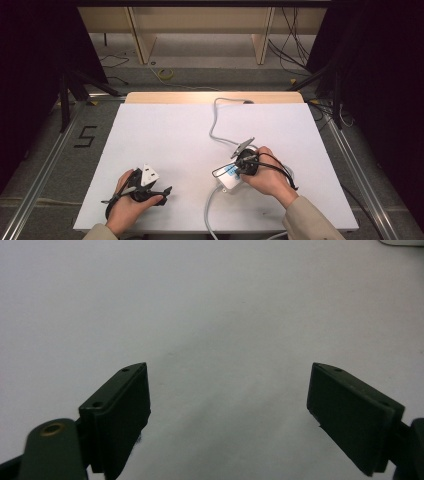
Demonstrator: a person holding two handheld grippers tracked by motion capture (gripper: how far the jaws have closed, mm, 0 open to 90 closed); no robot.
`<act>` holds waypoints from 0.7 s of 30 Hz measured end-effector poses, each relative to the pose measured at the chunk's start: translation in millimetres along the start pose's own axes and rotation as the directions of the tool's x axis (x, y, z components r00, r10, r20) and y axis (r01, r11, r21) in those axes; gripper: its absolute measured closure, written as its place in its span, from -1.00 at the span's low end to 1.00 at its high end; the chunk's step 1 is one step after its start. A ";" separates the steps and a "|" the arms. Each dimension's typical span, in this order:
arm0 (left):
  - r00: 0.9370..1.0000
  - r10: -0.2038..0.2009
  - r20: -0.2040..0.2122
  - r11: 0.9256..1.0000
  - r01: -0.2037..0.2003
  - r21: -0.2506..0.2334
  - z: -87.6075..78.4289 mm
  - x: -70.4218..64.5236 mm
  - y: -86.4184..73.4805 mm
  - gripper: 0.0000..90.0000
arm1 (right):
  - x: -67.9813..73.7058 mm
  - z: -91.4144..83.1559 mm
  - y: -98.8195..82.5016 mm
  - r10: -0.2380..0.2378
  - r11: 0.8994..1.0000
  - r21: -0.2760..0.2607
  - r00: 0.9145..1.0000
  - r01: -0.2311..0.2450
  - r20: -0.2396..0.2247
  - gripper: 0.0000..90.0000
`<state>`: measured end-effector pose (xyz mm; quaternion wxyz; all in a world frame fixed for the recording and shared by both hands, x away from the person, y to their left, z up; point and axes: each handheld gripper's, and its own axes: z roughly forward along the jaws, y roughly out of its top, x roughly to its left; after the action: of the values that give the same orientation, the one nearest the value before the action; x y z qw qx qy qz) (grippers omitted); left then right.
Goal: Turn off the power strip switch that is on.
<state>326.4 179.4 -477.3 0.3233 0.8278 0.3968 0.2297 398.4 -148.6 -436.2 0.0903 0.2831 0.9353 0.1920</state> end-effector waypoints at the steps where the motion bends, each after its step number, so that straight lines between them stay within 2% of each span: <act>1: 1.000 -0.001 0.000 1.000 0.001 0.001 0.0 0.2 0.0 -0.61 | 0.0 -0.1 0.1 0.000 1.000 0.001 1.000 0.000 -0.001 1.00; 4: 1.000 0.001 0.001 1.000 -0.001 0.001 0.2 0.4 0.0 -0.61 | 0.6 -0.5 0.4 0.010 1.000 -0.008 1.000 -0.010 -0.025 1.00; 16: 1.000 0.001 0.001 1.000 -0.001 0.002 0.3 -0.1 0.0 -0.61 | 0.7 0.2 0.2 0.013 1.000 -0.007 1.000 -0.013 -0.026 1.00; 19: 1.000 0.003 0.001 1.000 -0.003 0.004 0.5 -0.1 0.0 -0.61 | 0.5 0.6 0.3 0.006 1.000 0.004 1.000 -0.006 0.002 1.00; 21: 1.000 0.003 0.002 1.000 -0.003 0.004 0.5 -0.2 0.0 -0.61 | -0.1 0.7 0.0 0.008 1.000 0.000 1.000 -0.008 -0.006 1.00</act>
<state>326.6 179.1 -477.7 0.3217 0.8292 0.3958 0.2287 398.7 -148.4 -436.8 0.0869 0.2865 0.9344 0.1933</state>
